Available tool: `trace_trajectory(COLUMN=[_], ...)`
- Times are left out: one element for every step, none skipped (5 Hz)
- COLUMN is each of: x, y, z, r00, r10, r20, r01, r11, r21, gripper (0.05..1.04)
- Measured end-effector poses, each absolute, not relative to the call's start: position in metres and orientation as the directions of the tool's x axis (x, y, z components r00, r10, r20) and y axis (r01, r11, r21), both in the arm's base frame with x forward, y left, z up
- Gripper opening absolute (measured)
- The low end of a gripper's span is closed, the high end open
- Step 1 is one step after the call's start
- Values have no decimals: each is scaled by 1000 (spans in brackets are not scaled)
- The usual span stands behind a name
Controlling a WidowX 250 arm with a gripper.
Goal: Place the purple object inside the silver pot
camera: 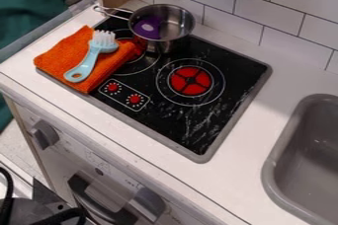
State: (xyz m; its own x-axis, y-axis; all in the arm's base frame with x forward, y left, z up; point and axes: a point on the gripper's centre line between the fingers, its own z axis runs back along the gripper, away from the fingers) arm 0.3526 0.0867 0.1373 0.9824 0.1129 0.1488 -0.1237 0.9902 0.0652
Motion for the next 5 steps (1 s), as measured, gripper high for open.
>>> trace_trajectory(x=[345,343,343,344,344], y=[79,75,74,75,74], z=[132,131,131,132,131], r00=[985,986,986,986,986], r10=[130,139,136,136,136], r20=[109,93,93,96,93], r01=[-135,-143,-140,-140,-140], r11=[990,989,990,990,990], r21=[35,33,33,34,33], gripper=[1001,1001,1001,1001,1001])
